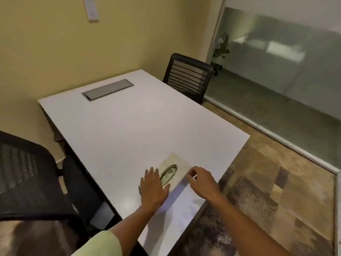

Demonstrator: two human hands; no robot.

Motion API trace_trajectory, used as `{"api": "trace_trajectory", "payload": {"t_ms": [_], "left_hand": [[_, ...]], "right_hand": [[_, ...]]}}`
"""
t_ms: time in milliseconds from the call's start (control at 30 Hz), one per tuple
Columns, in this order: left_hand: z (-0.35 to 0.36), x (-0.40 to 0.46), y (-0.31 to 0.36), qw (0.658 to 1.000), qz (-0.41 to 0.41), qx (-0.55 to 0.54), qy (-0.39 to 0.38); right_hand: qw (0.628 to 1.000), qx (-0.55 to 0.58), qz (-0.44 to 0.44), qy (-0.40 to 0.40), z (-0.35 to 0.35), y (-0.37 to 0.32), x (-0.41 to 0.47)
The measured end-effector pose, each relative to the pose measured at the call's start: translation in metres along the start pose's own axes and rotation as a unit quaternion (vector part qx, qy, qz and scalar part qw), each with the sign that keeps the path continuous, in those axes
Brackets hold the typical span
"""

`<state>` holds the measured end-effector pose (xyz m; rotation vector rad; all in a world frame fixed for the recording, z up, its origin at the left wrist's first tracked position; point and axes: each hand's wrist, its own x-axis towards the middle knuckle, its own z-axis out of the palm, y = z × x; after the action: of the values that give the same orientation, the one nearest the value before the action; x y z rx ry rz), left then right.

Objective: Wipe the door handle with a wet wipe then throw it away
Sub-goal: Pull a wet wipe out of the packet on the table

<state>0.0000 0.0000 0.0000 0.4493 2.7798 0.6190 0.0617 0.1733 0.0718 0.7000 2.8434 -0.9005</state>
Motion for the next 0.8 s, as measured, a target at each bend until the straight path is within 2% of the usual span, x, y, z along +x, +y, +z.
{"api": "trace_trajectory", "payload": {"t_ms": [133, 300, 600, 800], "left_hand": [[0.011, 0.010, -0.019, 0.999, -0.025, 0.016, -0.026], [0.033, 0.015, -0.026, 0.996, 0.002, 0.071, -0.061], [0.049, 0.028, -0.028, 0.992, -0.016, 0.109, -0.063], [0.049, 0.029, -0.026, 0.991, -0.015, 0.121, -0.054]], "right_hand": [[0.999, 0.003, 0.035, -0.019, 0.025, -0.019, 0.017], [0.997, -0.041, 0.058, -0.019, 0.055, -0.018, 0.035], [0.986, -0.168, 0.004, 0.006, 0.079, -0.016, 0.078], [0.978, -0.207, -0.013, 0.012, 0.085, -0.022, 0.097]]}}
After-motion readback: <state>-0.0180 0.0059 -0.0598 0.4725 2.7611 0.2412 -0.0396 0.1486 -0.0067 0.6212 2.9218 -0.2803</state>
